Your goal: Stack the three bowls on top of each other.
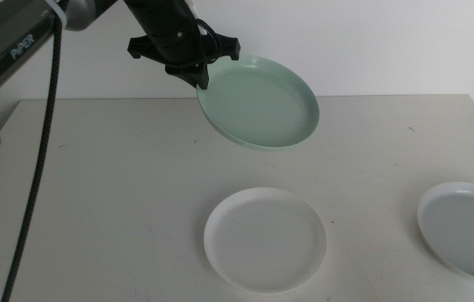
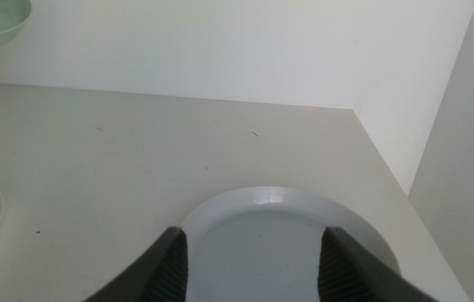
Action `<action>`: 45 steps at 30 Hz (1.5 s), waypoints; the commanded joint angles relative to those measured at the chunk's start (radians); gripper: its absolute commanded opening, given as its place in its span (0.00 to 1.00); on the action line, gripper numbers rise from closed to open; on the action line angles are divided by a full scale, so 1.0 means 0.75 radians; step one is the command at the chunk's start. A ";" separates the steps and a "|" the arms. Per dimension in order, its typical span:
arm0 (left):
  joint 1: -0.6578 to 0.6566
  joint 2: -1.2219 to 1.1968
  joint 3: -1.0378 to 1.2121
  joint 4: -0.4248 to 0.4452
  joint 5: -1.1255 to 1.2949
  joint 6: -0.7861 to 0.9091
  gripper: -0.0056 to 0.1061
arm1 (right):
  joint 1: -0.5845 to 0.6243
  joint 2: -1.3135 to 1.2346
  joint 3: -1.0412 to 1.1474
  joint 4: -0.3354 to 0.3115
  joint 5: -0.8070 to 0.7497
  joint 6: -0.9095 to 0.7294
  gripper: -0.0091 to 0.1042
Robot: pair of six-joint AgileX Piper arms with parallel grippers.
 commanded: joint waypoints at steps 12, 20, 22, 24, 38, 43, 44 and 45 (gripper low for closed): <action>-0.164 -0.461 0.547 0.107 -0.284 -0.223 0.05 | -0.009 -0.023 -0.009 -0.014 -0.104 -0.011 0.44; -0.171 -0.537 0.850 0.092 -0.491 -0.293 0.05 | -0.009 -0.023 -0.009 -0.014 -0.104 -0.011 0.44; -0.171 -0.537 0.917 0.071 -0.562 -0.293 0.05 | -0.009 -0.023 -0.009 -0.014 -0.104 -0.011 0.44; -0.171 -0.535 0.975 0.046 -0.635 -0.293 0.05 | -0.009 -0.023 -0.009 -0.014 -0.104 -0.011 0.44; -0.171 -0.485 1.256 -0.138 -0.923 -0.240 0.05 | -0.009 -0.023 -0.009 -0.014 -0.104 -0.011 0.44; -0.171 -0.438 1.264 -0.166 -0.926 -0.211 0.05 | -0.009 -0.023 -0.009 -0.014 -0.104 -0.011 0.44; -0.171 -0.431 1.264 -0.168 -0.926 -0.210 0.05 | -0.009 -0.023 -0.009 -0.014 -0.104 -0.011 0.44; -0.171 -0.424 1.264 -0.168 -0.926 -0.210 0.05 | -0.009 -0.023 -0.009 -0.014 -0.104 -0.011 0.44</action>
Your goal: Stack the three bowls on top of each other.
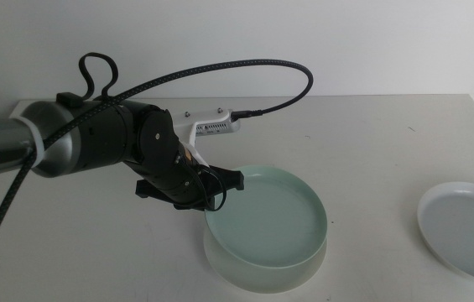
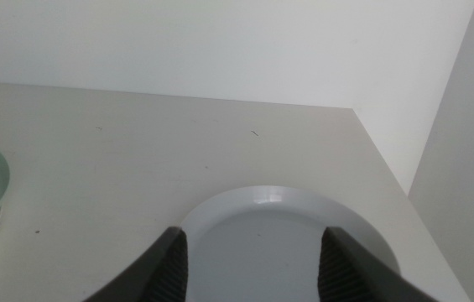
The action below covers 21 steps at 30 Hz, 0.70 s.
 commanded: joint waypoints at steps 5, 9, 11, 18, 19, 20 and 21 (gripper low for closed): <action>-0.008 -0.020 -0.029 -0.038 -0.045 0.004 0.05 | -0.009 -0.023 -0.009 -0.014 -0.104 -0.011 0.44; -0.008 0.002 -0.029 -0.040 -0.033 0.004 0.08 | -0.009 -0.023 -0.009 -0.014 -0.104 -0.011 0.44; -0.008 0.004 -0.029 -0.043 -0.024 0.004 0.12 | -0.009 -0.023 -0.009 -0.014 -0.104 -0.011 0.44; -0.008 0.004 -0.031 -0.042 0.025 0.041 0.48 | -0.009 -0.023 -0.009 -0.014 -0.104 -0.011 0.44; -0.008 0.003 -0.032 -0.042 0.030 0.052 0.54 | -0.009 -0.023 -0.009 -0.014 -0.104 -0.011 0.44; -0.008 -0.002 -0.032 -0.043 0.030 0.063 0.59 | -0.009 -0.023 -0.009 -0.014 -0.104 -0.011 0.44; -0.008 -0.009 -0.032 -0.044 0.033 0.075 0.65 | -0.009 -0.023 -0.009 -0.014 -0.104 -0.011 0.44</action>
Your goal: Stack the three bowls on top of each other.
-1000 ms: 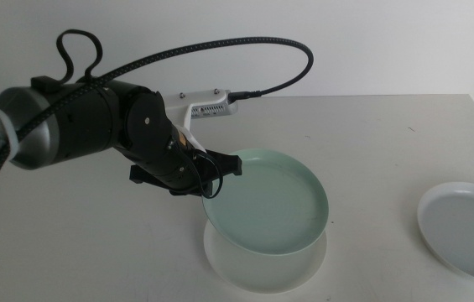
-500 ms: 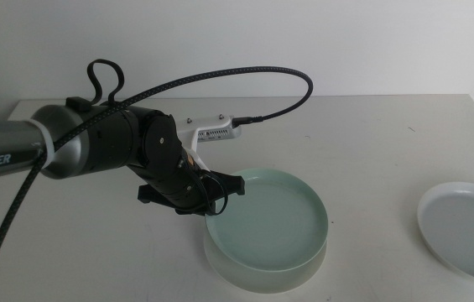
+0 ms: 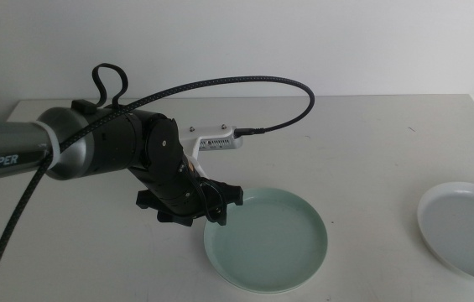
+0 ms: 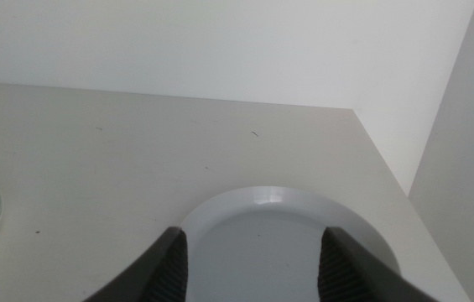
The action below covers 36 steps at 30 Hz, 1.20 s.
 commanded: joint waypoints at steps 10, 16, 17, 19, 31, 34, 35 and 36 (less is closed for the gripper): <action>-0.008 -0.348 -0.037 -0.031 0.037 0.293 0.91 | -0.009 -0.023 -0.009 -0.014 -0.104 -0.011 0.44; -0.007 -0.701 -0.049 -0.133 0.230 0.660 0.99 | -0.009 -0.023 -0.009 -0.014 -0.104 -0.011 0.44; -0.007 -0.767 -0.049 -0.157 0.264 0.718 0.99 | -0.009 -0.023 -0.009 -0.014 -0.104 -0.011 0.44; -0.007 -0.879 -0.049 -0.203 0.330 0.804 0.99 | -0.009 -0.023 -0.009 -0.014 -0.104 -0.011 0.44; -0.007 -1.230 -0.047 -0.243 0.536 0.880 0.99 | -0.009 -0.023 -0.009 -0.014 -0.104 -0.011 0.44; -0.007 -1.232 -0.047 -0.242 0.536 0.880 0.99 | -0.009 -0.023 -0.009 -0.014 -0.104 -0.011 0.44; -0.007 -1.230 -0.047 -0.235 0.536 0.880 0.99 | -0.009 -0.023 -0.009 -0.014 -0.104 -0.011 0.44; -0.007 -1.230 -0.047 -0.233 0.536 0.881 0.99 | -0.009 -0.023 -0.009 -0.014 -0.104 -0.011 0.44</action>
